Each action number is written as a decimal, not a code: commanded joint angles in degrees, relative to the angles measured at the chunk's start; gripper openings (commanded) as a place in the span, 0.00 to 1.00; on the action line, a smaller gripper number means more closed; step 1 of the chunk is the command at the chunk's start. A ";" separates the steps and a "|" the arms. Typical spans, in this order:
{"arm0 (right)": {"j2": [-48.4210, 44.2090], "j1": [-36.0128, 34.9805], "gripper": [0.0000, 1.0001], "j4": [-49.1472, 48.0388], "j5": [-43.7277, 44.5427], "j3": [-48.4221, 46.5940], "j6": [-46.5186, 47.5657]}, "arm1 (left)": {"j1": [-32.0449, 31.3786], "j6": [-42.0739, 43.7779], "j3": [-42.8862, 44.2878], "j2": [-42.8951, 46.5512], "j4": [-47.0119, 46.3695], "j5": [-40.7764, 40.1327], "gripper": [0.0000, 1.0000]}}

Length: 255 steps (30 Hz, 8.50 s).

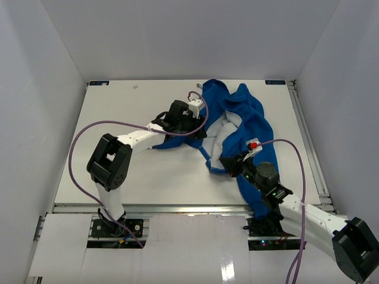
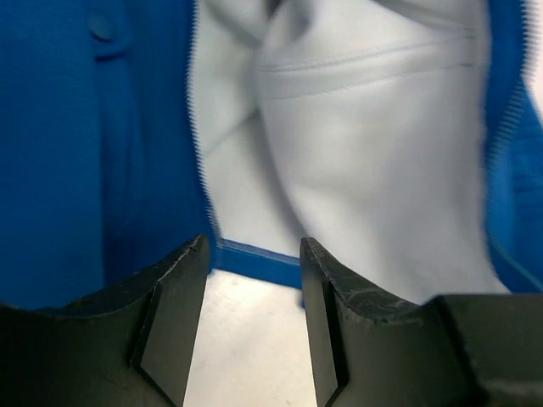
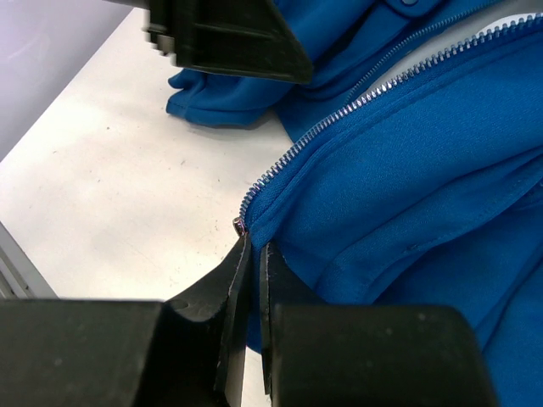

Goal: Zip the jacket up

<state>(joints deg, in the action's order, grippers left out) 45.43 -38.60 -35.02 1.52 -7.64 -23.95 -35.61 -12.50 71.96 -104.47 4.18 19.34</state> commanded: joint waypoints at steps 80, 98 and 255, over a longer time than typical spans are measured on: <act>-1.05 0.36 0.08 -2.42 -1.00 0.34 0.22 | -2.35 8.14 8.10 -12.45 8.57 -9.57 0.51; -1.08 0.36 0.08 -2.36 -1.06 0.70 0.29 | -2.12 6.70 8.18 -11.07 8.32 -9.89 0.00; 29.36 0.55 0.08 -36.57 -32.37 -14.70 -20.52 | -11.41 4.15 -60.09 37.06 -85.13 -16.07 0.00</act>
<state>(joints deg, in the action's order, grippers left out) 75.48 -37.23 -69.15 -31.22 -21.69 -43.41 -46.60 -10.06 12.37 -69.22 -75.09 5.32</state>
